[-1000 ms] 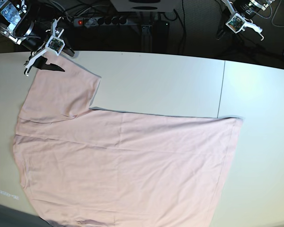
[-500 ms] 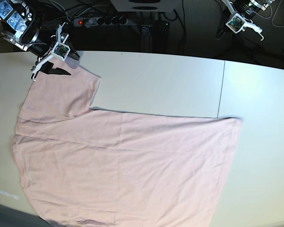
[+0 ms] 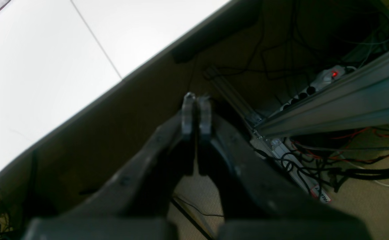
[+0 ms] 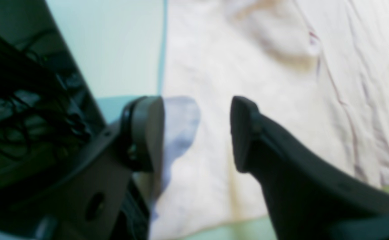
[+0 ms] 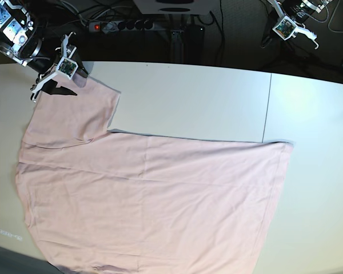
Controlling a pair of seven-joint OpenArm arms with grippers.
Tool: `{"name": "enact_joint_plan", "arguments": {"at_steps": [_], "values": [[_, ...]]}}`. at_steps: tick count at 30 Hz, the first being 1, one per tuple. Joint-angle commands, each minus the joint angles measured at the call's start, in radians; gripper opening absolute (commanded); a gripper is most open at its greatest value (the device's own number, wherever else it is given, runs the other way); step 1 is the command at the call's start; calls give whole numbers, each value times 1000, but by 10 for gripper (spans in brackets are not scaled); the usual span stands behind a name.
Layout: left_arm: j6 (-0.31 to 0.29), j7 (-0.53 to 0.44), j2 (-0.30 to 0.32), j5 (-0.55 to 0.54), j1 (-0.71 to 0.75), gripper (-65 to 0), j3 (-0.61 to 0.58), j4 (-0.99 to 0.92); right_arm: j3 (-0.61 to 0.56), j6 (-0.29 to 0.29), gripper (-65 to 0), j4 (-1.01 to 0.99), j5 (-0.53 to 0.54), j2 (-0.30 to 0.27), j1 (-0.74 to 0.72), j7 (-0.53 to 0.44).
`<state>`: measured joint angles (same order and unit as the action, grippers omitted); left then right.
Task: Fold the T-shirt properly
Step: 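Lower the right gripper onto the sleeve corner of the shirt, then close the right gripper on the sleeve corner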
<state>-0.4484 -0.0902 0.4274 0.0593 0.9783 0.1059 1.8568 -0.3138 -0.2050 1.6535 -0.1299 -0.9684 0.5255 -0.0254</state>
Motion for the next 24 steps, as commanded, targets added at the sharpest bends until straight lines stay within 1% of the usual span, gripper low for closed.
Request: {"name": "enact_joint_plan", "arguments": {"at_steps": [1, 8, 15, 22, 23, 24], "values": [[-5, -18, 8, -10, 14, -634, 5, 14, 2, -63, -320, -12, -28, -27, 7, 79], [-5, -18, 24, -10, 13, -634, 5, 15, 6, -60, -320, -20, -28, -70, -5, 79], [-5, -18, 52, -11, 5, -634, 5, 16, 20, -53, -320, -34, -27, -67, -5, 78], [-5, -18, 55, -11, 5, -634, 5, 16, 19, -53, -323, -34, -27, -59, -5, 66], [-5, -18, 55, -11, 5, -634, 5, 16, 20, -53, -327, -35, -27, -59, -5, 66], [-5, -19, 55, -11, 5, -634, 5, 16, 19, -53, -349, -39, -27, -59, -5, 66]]}}
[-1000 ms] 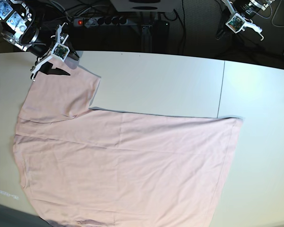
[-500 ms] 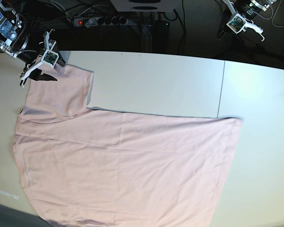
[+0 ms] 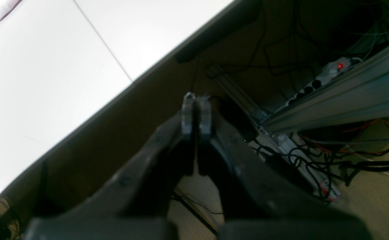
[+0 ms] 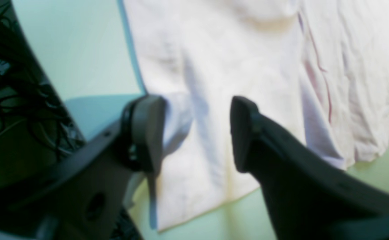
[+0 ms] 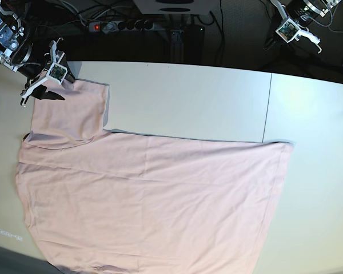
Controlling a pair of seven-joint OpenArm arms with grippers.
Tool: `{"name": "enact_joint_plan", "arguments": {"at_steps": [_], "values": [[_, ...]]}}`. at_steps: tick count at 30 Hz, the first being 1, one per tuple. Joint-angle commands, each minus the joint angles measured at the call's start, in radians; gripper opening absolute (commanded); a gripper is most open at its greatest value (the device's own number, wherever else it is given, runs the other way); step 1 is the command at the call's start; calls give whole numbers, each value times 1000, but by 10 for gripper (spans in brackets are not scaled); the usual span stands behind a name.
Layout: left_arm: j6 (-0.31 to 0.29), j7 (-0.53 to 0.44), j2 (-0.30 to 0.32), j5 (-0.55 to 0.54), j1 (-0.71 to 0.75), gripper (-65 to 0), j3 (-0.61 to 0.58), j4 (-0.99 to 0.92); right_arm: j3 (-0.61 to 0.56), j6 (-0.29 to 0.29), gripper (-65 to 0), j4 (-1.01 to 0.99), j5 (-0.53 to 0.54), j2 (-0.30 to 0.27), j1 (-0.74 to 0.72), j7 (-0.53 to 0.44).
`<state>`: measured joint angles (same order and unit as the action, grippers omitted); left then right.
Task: Fold the T-shirt properly
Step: 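Close the right gripper on the sleeve corner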
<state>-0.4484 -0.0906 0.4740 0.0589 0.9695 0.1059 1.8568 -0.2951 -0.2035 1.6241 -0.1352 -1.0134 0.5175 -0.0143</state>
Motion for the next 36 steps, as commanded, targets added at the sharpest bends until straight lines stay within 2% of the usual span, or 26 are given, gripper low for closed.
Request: {"name": "enact_joint_plan", "arguments": {"at_steps": [1, 8, 13, 28, 36], "values": [[-5, -18, 8, -11, 14, -634, 5, 16, 1, -55, -376, -14, -22, -14, 3, 48], [-5, -25, 8, -14, 14, -634, 5, 16, 1, -55, -481, -63, -23, 13, 3, 11], [-5, -25, 9, -14, 14, -634, 5, 16, 1, -55, -649, -73, -22, 35, 4, 11], [-5, -26, 8, -14, 14, -634, 5, 16, 1, -55, -650, -68, -22, 39, 6, 11], [-5, -92, 8, -37, 14, -635, 5, 16, 2, -55, -650, -10, -14, 47, 7, 24]]}}
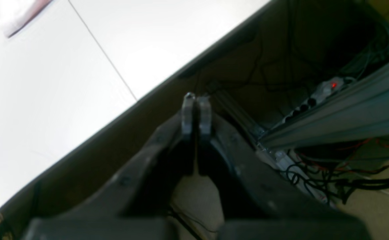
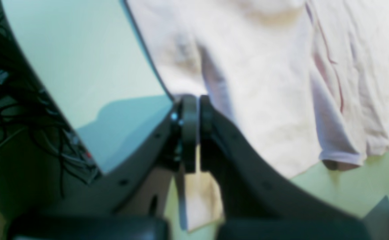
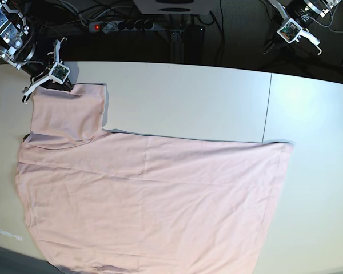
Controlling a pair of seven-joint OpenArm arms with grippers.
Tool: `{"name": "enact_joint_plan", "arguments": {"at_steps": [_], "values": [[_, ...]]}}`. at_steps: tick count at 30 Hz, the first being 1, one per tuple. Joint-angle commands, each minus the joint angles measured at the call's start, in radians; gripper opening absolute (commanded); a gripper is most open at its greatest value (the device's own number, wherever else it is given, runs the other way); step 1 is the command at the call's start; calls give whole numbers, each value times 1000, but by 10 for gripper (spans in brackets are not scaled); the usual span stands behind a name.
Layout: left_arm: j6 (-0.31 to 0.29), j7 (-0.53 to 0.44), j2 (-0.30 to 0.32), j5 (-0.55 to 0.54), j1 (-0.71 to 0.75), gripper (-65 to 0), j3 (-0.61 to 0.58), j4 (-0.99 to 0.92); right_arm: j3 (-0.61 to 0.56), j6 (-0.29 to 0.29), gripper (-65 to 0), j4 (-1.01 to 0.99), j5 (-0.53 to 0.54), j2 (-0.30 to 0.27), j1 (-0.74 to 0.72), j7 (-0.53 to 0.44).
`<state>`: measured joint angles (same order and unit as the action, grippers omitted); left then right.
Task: Fold the T-shirt properly
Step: 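Close the right gripper on the sleeve corner, then lower the left gripper to the shirt's hem corner and grasp it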
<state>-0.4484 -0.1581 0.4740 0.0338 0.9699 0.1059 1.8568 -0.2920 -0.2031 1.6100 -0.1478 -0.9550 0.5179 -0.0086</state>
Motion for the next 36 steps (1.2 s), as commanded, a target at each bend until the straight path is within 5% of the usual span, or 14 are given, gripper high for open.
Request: {"name": "enact_joint_plan", "arguments": {"at_steps": [1, 17, 28, 32, 36], "values": [[-5, -24, 9, -12, 14, -635, 5, 16, 1, -55, -650, 14, -2, -11, 6, 22], [-5, -25, 9, -11, 14, -635, 5, 19, 217, -55, -650, 199, 98, -12, 6, 132], [-5, 21, 12, -7, 14, -634, 63, 175, 233, -56, -650, 216, 111, -12, 7, 148], [-5, 47, 54, 8, 13, -634, 79, 225, 233, -56, -650, 216, 111, -12, 6, 148], [26, 59, 121, 138, -10, -589, 77, 235, 233, -56, -650, 215, 111, -11, 6, 148]]}}
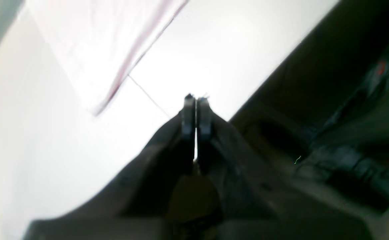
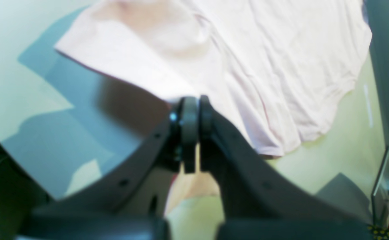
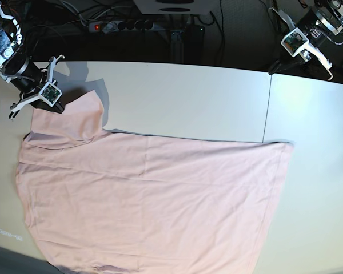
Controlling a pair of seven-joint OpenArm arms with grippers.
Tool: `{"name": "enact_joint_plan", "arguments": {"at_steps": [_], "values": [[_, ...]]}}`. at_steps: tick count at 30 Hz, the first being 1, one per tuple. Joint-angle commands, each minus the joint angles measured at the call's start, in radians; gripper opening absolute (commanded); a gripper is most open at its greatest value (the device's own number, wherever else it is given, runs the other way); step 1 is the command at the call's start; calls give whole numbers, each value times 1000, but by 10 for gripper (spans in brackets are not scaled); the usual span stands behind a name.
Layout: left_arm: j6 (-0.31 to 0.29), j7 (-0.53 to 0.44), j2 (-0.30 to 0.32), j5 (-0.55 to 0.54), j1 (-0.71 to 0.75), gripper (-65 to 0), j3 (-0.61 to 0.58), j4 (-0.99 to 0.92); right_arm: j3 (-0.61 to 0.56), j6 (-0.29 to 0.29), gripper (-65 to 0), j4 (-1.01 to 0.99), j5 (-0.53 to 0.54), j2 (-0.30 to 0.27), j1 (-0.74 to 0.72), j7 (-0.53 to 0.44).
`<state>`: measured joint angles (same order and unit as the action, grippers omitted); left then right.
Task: Fold the T-shirt properly
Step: 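Lower the left gripper to the shirt's hem corner and grasp it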
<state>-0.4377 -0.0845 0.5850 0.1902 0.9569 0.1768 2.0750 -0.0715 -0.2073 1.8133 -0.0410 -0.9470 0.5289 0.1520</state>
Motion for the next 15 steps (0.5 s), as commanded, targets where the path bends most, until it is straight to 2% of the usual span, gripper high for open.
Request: {"name": "enact_joint_plan", "arguments": {"at_steps": [1, 4, 5, 6, 10, 15], "values": [[39, 4, 27, 11, -12, -534, 6, 16, 13, -51, -650, 12, 4, -20, -5, -13], [102, 60, 80, 40, -70, -302, 1, 16, 13, -51, -650, 12, 4, -19, -5, -13], [105, 63, 94, 40, -92, -250, 1, 16, 13, -51, -650, 12, 4, -19, -5, -13], [105, 63, 105, 39, -114, -233, 1, 16, 13, -51, -650, 12, 4, -19, -5, -13], [105, 60, 148, 28, -213, -233, -27, 0, 13, -51, -650, 10, 4, -19, -5, -11], [106, 60, 200, 49, -360, -233, -153, -84, 13, -51, -650, 10, 4, -19, -5, -8]]}}
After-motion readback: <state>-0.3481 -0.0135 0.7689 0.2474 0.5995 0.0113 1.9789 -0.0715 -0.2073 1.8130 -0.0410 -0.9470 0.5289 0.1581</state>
